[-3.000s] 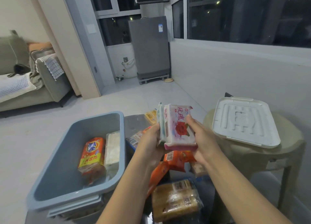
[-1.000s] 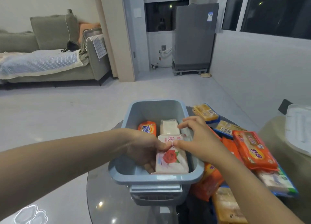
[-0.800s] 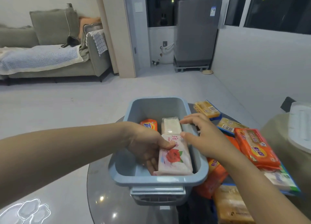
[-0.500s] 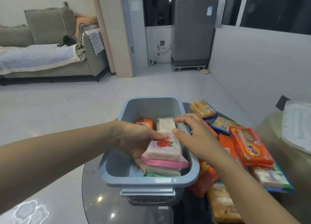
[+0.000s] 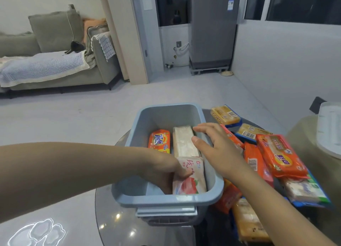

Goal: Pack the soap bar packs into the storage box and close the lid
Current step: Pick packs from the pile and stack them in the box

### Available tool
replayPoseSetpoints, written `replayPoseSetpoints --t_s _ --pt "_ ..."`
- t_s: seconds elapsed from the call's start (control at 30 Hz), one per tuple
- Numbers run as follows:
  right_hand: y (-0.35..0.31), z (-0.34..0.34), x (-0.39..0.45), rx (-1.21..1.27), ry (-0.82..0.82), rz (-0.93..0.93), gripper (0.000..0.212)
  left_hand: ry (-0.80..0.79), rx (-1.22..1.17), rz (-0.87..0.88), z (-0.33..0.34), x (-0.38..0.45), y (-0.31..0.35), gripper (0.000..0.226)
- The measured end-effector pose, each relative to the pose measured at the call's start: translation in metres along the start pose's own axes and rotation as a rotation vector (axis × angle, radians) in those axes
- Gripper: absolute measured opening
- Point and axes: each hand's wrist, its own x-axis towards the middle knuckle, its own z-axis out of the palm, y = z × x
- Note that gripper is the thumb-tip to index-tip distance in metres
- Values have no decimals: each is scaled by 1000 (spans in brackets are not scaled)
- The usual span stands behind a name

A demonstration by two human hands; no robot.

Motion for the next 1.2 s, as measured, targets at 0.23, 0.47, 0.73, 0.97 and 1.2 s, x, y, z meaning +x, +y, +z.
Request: replayPoseSetpoints --t_s 0.23,0.47,0.73,0.97,1.2 --pt "0 1 -2 27 -13 6 36 -19 157 -134 -2 2 9 28" --pt "2 1 -1 18 -26 7 41 110 116 -183 4 15 4 28" --pt "5 -2 0 26 -56 10 41 163 94 -153 7 18 1 26" --pt "6 -4 1 18 -59 -4 42 202 181 -103 19 9 6 23" --pt "8 -9 -12 144 -51 16 39 600 644 -115 24 -4 10 55"
